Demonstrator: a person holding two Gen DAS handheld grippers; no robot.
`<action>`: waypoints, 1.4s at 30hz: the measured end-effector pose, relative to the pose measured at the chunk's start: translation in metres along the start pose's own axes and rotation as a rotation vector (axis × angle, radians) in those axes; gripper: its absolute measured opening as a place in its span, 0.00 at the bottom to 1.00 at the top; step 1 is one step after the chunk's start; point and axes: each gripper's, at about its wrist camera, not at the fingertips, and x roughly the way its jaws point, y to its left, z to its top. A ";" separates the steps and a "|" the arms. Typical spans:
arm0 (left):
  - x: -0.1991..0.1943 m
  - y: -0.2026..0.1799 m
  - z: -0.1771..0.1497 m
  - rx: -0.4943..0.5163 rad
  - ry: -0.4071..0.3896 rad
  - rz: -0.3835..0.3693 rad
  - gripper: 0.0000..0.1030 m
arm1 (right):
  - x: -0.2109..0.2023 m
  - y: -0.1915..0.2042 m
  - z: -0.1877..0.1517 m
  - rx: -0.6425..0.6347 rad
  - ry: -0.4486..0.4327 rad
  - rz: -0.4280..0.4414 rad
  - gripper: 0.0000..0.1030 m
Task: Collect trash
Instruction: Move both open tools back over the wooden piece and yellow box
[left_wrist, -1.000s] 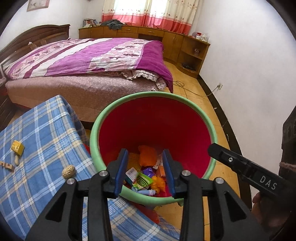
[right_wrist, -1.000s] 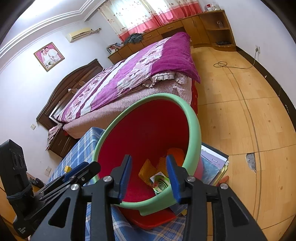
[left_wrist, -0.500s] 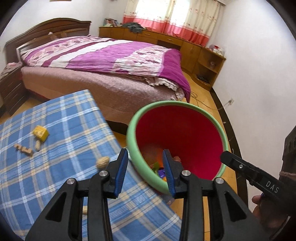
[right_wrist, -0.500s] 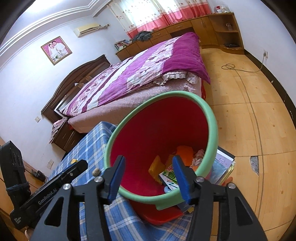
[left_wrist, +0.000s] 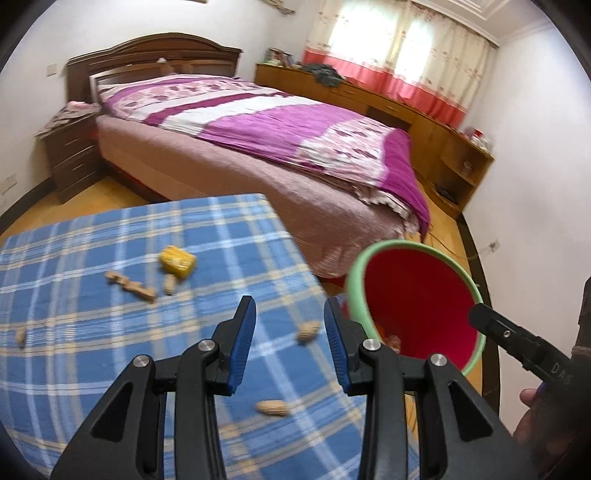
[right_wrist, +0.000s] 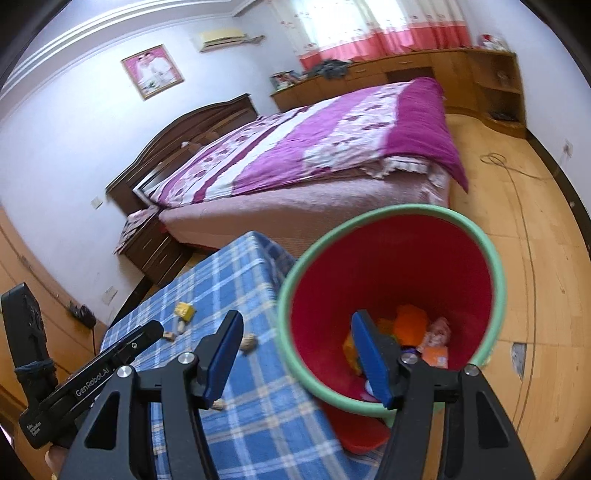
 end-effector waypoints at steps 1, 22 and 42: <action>-0.002 0.006 0.002 -0.008 -0.004 0.011 0.37 | 0.002 0.007 0.002 -0.011 0.003 0.006 0.62; 0.002 0.118 0.020 -0.126 0.006 0.225 0.38 | 0.069 0.112 0.015 -0.138 0.112 0.110 0.63; 0.085 0.159 0.020 -0.245 0.108 0.305 0.39 | 0.147 0.115 0.004 -0.115 0.185 0.120 0.63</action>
